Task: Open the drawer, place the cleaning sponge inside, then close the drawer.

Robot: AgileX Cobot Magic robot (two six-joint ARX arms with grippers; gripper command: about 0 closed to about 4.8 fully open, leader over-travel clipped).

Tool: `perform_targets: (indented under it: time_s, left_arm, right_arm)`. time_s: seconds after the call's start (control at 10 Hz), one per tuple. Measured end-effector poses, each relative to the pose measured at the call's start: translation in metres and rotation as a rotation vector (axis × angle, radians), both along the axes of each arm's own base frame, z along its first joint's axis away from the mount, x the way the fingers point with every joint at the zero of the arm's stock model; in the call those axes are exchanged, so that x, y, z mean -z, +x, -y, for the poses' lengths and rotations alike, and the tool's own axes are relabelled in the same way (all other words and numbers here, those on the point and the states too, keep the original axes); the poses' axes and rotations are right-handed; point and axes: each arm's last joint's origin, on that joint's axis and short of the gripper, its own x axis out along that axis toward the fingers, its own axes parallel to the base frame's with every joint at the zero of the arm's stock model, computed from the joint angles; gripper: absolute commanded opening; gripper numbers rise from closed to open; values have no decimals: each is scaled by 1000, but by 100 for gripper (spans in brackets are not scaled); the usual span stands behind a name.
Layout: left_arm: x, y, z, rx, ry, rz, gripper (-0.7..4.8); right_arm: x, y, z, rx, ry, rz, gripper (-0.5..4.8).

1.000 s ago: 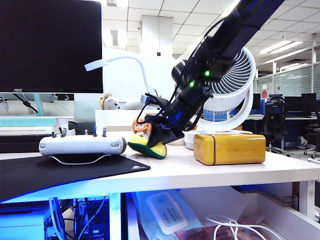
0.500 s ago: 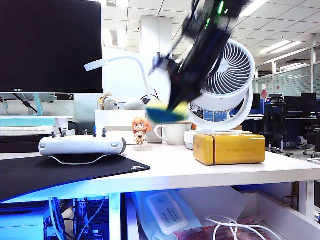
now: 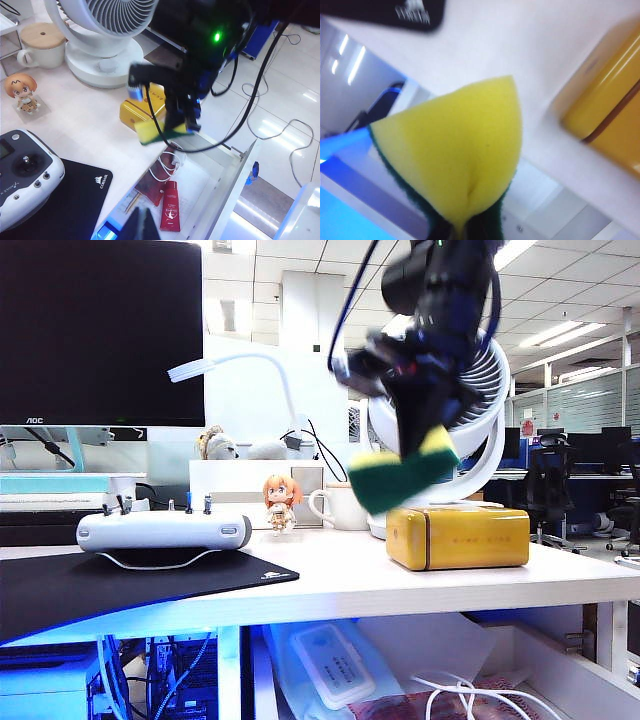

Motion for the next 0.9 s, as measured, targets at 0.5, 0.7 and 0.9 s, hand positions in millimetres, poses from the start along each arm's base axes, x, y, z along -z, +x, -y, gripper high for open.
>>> perform_targets:
  time_s: [0.5,0.7,0.9]
  left_arm:
    - [0,1,-1,-34,15,10,-6]
    - [0,1,-1,-34,14,12,-6]
    - [0,1,-1,-34,14,12,-6]
  right_arm:
    - [85,-19,7,-62,-35,-171,-1]
    - [118,-23,8,-72,15,-133,-1]
    - [139,-26,9,-83,49,-93,156]
